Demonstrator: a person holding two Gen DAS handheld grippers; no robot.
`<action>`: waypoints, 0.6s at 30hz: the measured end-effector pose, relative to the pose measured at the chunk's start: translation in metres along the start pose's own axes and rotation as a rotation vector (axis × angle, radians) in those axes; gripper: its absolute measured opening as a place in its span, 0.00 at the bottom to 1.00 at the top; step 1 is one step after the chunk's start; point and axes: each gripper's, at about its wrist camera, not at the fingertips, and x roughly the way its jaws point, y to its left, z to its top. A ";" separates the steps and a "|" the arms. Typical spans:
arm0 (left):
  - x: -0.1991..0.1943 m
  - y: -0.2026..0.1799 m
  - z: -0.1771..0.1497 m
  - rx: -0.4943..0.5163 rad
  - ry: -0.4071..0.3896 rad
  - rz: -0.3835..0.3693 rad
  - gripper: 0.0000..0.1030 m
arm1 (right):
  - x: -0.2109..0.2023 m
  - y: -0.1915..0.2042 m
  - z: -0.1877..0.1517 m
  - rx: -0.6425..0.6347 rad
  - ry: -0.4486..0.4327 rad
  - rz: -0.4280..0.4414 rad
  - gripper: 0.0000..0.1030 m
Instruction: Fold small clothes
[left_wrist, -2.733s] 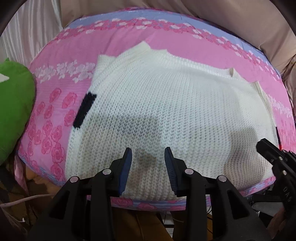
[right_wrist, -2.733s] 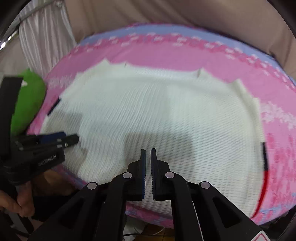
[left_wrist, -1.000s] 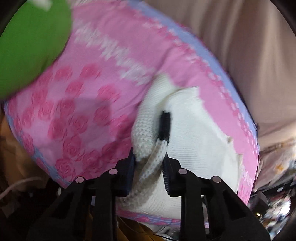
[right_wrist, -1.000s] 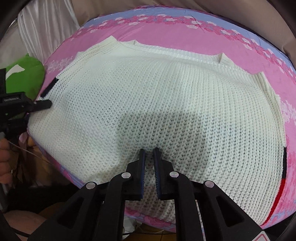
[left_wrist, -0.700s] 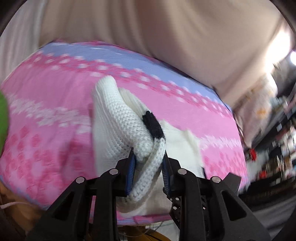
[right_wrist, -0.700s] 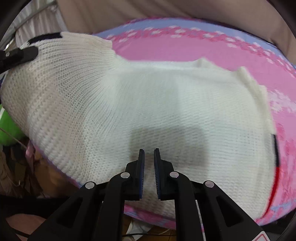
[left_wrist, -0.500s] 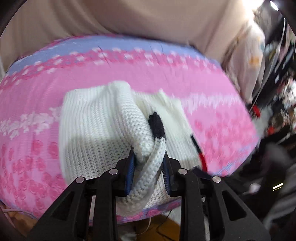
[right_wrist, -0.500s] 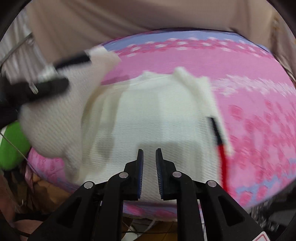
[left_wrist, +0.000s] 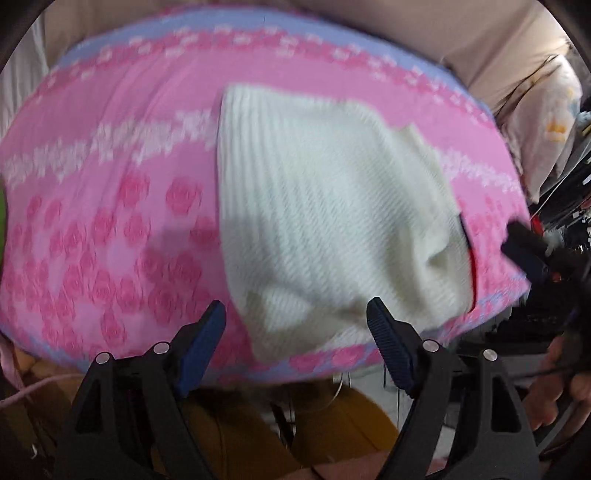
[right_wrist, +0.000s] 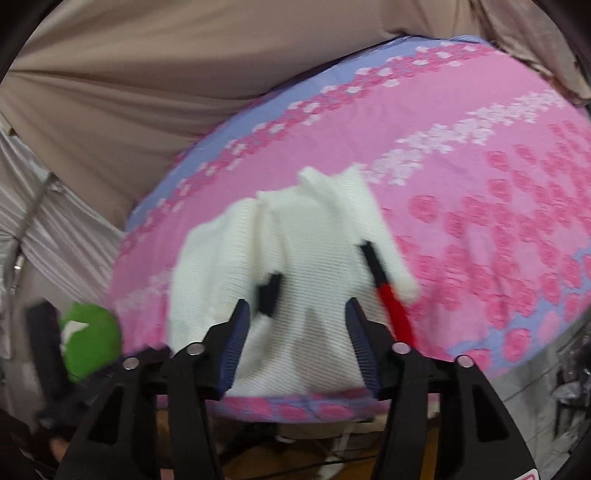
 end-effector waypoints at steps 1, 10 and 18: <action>0.004 0.000 -0.004 0.020 0.028 -0.008 0.74 | 0.009 0.009 0.006 0.001 0.019 0.018 0.58; 0.036 0.017 -0.016 -0.002 0.192 -0.018 0.72 | 0.097 0.060 0.015 -0.080 0.264 -0.084 0.63; 0.041 0.035 -0.017 -0.087 0.184 -0.010 0.46 | 0.082 0.072 0.023 -0.065 0.201 0.067 0.19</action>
